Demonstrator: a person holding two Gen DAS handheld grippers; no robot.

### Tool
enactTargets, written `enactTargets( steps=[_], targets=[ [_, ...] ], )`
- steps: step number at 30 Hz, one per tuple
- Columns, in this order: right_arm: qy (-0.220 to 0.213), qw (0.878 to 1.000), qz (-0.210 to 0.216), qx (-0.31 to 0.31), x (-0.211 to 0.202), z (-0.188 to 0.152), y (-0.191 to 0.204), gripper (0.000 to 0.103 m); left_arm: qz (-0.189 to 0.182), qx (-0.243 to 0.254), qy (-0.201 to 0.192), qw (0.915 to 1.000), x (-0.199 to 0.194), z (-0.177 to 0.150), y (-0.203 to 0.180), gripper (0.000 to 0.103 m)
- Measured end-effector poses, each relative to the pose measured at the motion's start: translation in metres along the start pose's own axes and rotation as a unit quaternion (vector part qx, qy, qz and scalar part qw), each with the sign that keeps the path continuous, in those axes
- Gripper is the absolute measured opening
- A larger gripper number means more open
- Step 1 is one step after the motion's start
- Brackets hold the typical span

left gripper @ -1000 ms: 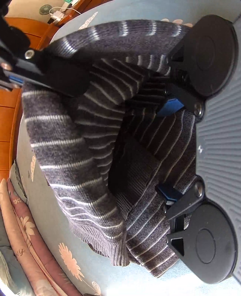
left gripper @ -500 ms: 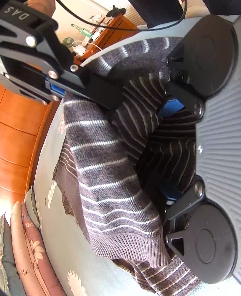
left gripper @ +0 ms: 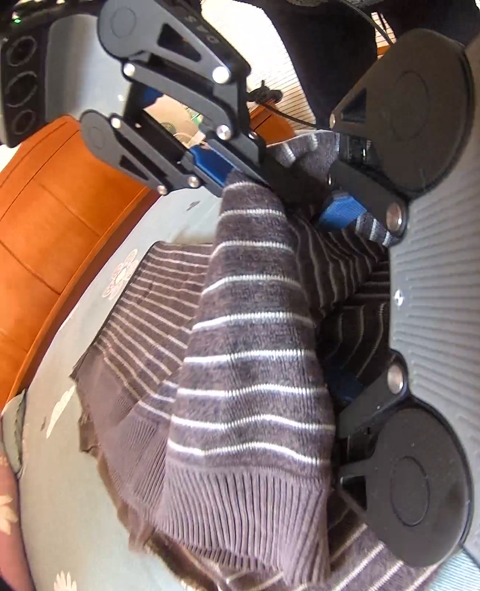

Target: Fold clothes

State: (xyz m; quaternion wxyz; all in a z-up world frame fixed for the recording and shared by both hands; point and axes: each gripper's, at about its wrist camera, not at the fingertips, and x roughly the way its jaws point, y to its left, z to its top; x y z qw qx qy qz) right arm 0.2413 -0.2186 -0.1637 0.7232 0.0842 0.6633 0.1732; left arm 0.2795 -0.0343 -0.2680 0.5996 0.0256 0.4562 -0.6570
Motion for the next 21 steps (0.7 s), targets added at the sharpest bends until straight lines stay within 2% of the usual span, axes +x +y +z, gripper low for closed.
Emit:
enactTargets(
  steps=[2, 4, 6, 8, 11, 13, 14, 18, 21],
  targets=[
    [-0.006, 1.0, 0.003, 0.001, -0.002, 0.0, -0.002, 0.018, 0.007, -0.042, -0.041, 0.9982, -0.016, -0.008, 0.008, 0.081],
    [-0.018, 1.0, -0.001, -0.003, -0.006, 0.004, -0.001, 0.03, 0.013, -0.084, -0.078, 0.9933, -0.025, -0.015, 0.015, 0.082],
    [-0.033, 0.999, -0.017, -0.02, -0.01, 0.012, 0.003, 0.035, 0.014, -0.113, -0.11, 0.9874, -0.028, -0.021, 0.019, 0.082],
    [-0.054, 0.997, -0.038, -0.041, -0.015, 0.026, 0.009, 0.038, 0.035, -0.113, -0.14, 0.9831, -0.028, -0.024, 0.014, 0.082],
    [-0.086, 0.991, -0.069, -0.078, -0.023, 0.049, 0.019, 0.048, 0.067, -0.094, -0.158, 0.9808, -0.025, -0.019, 0.007, 0.082],
    [-0.101, 0.985, -0.088, -0.109, -0.022, 0.065, 0.028, 0.059, 0.087, -0.086, -0.168, 0.9781, -0.022, -0.018, 0.001, 0.082],
    [-0.106, 0.981, -0.098, -0.126, -0.018, 0.074, 0.033, 0.061, 0.092, -0.084, -0.174, 0.9768, -0.021, -0.016, -0.001, 0.082],
    [-0.063, 0.981, -0.103, -0.153, 0.027, 0.111, 0.052, 0.063, 0.094, -0.081, -0.202, 0.9716, -0.015, -0.012, -0.008, 0.082],
    [-0.011, 0.971, -0.156, -0.184, 0.06, 0.122, 0.062, 0.063, 0.082, -0.088, -0.23, 0.9657, -0.013, -0.013, -0.012, 0.081]
  ],
)
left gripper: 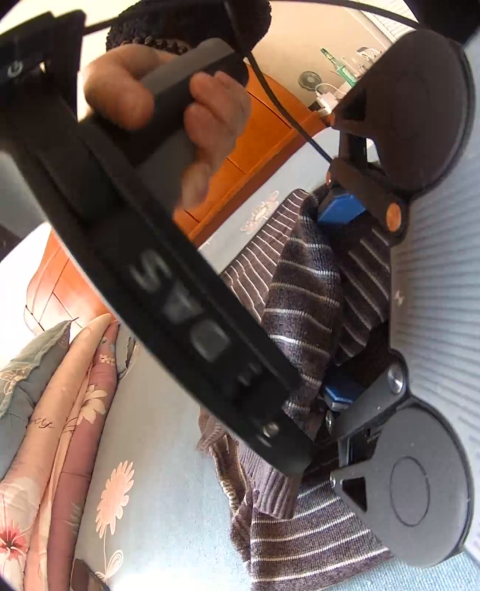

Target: Fold clothes

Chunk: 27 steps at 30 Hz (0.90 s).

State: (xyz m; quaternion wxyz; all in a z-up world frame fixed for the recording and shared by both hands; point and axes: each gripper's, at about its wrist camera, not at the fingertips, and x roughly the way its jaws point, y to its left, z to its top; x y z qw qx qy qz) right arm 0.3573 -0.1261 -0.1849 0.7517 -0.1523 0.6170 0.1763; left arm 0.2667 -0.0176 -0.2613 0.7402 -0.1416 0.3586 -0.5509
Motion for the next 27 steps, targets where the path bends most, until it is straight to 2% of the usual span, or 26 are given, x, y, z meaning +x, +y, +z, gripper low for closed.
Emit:
enactTargets(
  steps=[3, 5, 6, 7, 10, 13, 16, 18, 20, 21, 23, 27],
  targets=[
    [0.04, 0.997, -0.045, -0.039, 0.011, -0.005, 0.007, 0.063, -0.011, -0.004, -0.011, 0.9999, 0.004, -0.001, -0.003, 0.081],
    [0.058, 0.994, -0.066, -0.06, 0.013, -0.014, 0.007, 0.055, -0.023, -0.006, -0.015, 0.9996, 0.003, -0.002, -0.007, 0.081],
    [0.057, 0.993, -0.074, -0.065, 0.011, -0.019, 0.006, 0.02, -0.03, -0.004, -0.012, 0.9995, 0.002, -0.001, -0.009, 0.082],
    [0.055, 0.993, -0.084, -0.065, 0.008, -0.023, 0.003, 0.008, -0.038, -0.001, -0.005, 0.9993, 0.001, 0.0, -0.01, 0.082],
    [0.027, 0.997, -0.067, -0.031, -0.02, -0.042, -0.013, 0.007, -0.038, 0.0, 0.006, 0.9992, -0.013, 0.002, -0.006, 0.082],
    [0.005, 0.999, -0.047, 0.019, -0.062, -0.064, -0.024, 0.007, -0.024, -0.002, 0.016, 0.9996, -0.033, 0.007, 0.003, 0.083],
    [-0.024, 0.997, -0.024, 0.067, -0.105, -0.081, -0.03, 0.007, 0.017, 0.005, 0.017, 0.9997, -0.045, 0.016, 0.004, 0.085],
    [-0.038, 0.994, -0.007, 0.097, -0.126, -0.087, -0.034, 0.007, 0.069, 0.038, 0.021, 0.9967, -0.037, 0.025, -0.002, 0.085],
    [-0.05, 0.991, 0.016, 0.126, -0.142, -0.092, -0.036, 0.007, 0.127, 0.09, 0.034, 0.9873, -0.027, 0.029, -0.014, 0.085],
    [-0.054, 0.989, 0.027, 0.133, -0.149, -0.093, -0.035, 0.007, 0.142, 0.113, 0.046, 0.9824, -0.019, 0.03, -0.018, 0.085],
    [-0.063, 0.987, 0.049, 0.143, -0.162, -0.096, -0.032, 0.007, 0.141, 0.166, 0.091, 0.9718, 0.001, 0.027, -0.028, 0.085],
    [-0.073, 0.981, 0.083, 0.156, -0.181, -0.098, -0.028, 0.007, 0.136, 0.234, 0.15, 0.9509, 0.03, 0.013, -0.04, 0.085]
  ],
)
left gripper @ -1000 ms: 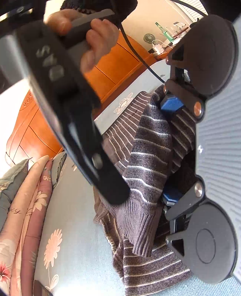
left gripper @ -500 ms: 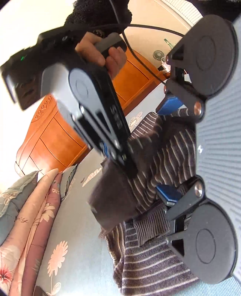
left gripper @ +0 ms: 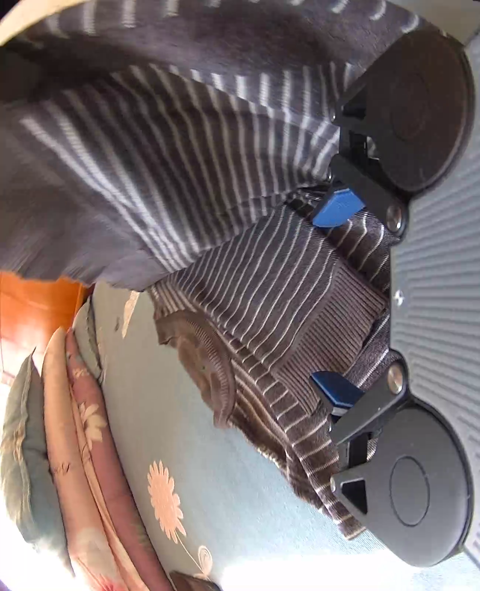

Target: Fold clothes

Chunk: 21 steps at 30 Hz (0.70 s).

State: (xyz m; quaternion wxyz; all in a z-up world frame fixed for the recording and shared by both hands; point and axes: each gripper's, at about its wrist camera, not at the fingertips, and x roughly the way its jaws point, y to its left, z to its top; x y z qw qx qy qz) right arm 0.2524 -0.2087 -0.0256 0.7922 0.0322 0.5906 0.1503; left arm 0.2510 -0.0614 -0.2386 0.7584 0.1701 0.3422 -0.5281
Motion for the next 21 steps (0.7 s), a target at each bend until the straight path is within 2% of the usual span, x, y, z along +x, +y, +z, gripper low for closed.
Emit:
enactTargets(
  steps=[2, 4, 7, 8, 12, 13, 14, 16, 17, 20, 21],
  targets=[
    [0.0, 1.0, 0.007, 0.006, -0.004, -0.001, 0.0, 0.007, 0.003, 0.037, 0.025, 0.999, 0.012, 0.001, -0.011, 0.085],
    [0.001, 1.0, 0.008, 0.013, -0.005, -0.003, -0.001, 0.007, 0.026, 0.081, 0.071, 0.9938, 0.026, -0.001, -0.023, 0.085],
    [0.001, 1.0, 0.009, 0.022, -0.003, -0.006, -0.005, 0.007, 0.012, 0.147, 0.088, 0.9851, 0.024, -0.007, -0.04, 0.083],
    [0.001, 1.0, 0.009, 0.024, -0.002, -0.007, -0.006, 0.007, 0.005, 0.145, 0.085, 0.9857, 0.02, -0.004, -0.039, 0.083],
    [0.0, 0.999, 0.014, 0.031, 0.004, -0.009, -0.01, 0.007, 0.049, 0.085, 0.035, 0.9945, 0.014, 0.006, -0.021, 0.084],
    [0.001, 0.999, 0.015, 0.031, 0.006, -0.009, -0.009, 0.007, 0.049, 0.082, 0.035, 0.9948, 0.016, 0.006, -0.021, 0.084],
    [-0.001, 0.999, 0.017, 0.033, 0.008, -0.009, -0.01, 0.007, 0.05, 0.1, 0.042, 0.9929, 0.019, 0.003, -0.025, 0.084],
    [-0.005, 0.999, 0.02, 0.04, 0.01, -0.007, -0.012, 0.007, 0.07, 0.156, 0.061, 0.9834, 0.022, -0.007, -0.038, 0.084],
    [-0.009, 0.999, 0.023, 0.044, 0.012, -0.005, -0.014, 0.007, 0.074, 0.148, 0.059, 0.9845, 0.016, -0.011, -0.036, 0.084],
    [-0.021, 0.998, 0.032, 0.048, 0.02, 0.003, -0.017, 0.007, 0.077, 0.08, 0.038, 0.9931, -0.009, -0.02, -0.021, 0.084],
    [-0.025, 0.998, 0.034, 0.047, 0.024, 0.007, -0.017, 0.007, 0.07, 0.029, 0.023, 0.9968, -0.023, -0.023, -0.009, 0.084]
  ],
)
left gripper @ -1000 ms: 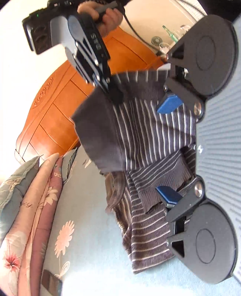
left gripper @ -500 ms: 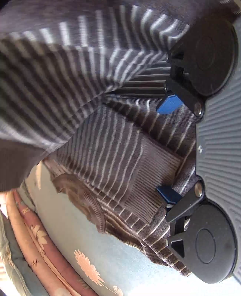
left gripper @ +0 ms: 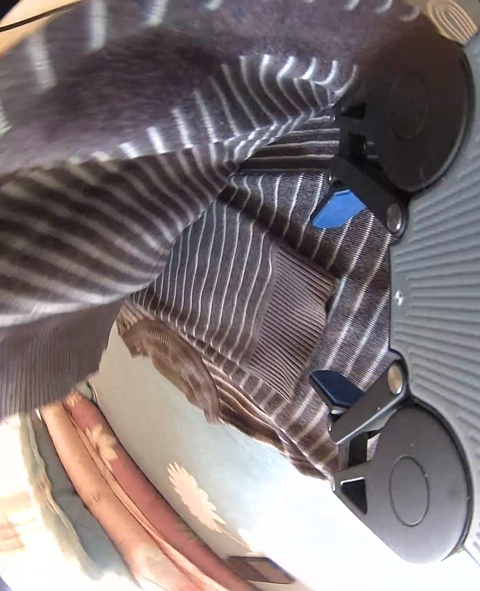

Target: Fold clothes

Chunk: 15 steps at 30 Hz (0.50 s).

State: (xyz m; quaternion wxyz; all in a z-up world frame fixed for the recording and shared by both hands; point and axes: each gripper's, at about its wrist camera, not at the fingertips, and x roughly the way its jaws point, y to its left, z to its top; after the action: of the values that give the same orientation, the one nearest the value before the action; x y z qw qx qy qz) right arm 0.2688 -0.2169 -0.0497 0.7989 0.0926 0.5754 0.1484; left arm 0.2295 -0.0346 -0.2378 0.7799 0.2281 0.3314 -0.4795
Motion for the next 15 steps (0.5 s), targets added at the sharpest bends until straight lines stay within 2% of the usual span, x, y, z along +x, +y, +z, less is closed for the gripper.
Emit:
enactTargets(
  steps=[2, 3, 4, 6, 7, 12, 15],
  targets=[
    [-0.007, 1.0, 0.006, -0.004, 0.01, 0.009, 0.001, 0.007, -0.037, -0.106, -0.036, 0.993, -0.025, -0.015, 0.024, 0.084],
    [-0.011, 1.0, 0.009, -0.007, 0.016, 0.013, 0.002, 0.007, -0.064, -0.151, -0.061, 0.9846, -0.036, -0.025, 0.033, 0.084],
    [-0.012, 1.0, 0.01, -0.01, 0.021, 0.018, 0.003, 0.007, -0.089, -0.186, -0.087, 0.9747, -0.046, -0.034, 0.039, 0.084],
    [-0.012, 1.0, 0.011, -0.018, 0.037, 0.028, 0.006, 0.007, -0.14, -0.22, -0.117, 0.9583, -0.055, -0.046, 0.041, 0.084],
    [-0.012, 1.0, 0.008, -0.021, 0.043, 0.032, 0.008, 0.008, -0.159, -0.222, -0.122, 0.9542, -0.056, -0.049, 0.037, 0.084],
    [-0.008, 1.0, -0.004, -0.03, 0.074, 0.051, 0.01, 0.008, -0.211, -0.165, -0.081, 0.9602, -0.039, -0.05, -0.002, 0.084],
    [-0.002, 0.999, -0.013, -0.03, 0.086, 0.056, 0.008, 0.007, -0.259, -0.148, -0.047, 0.9532, -0.031, -0.056, -0.017, 0.084]
  ],
)
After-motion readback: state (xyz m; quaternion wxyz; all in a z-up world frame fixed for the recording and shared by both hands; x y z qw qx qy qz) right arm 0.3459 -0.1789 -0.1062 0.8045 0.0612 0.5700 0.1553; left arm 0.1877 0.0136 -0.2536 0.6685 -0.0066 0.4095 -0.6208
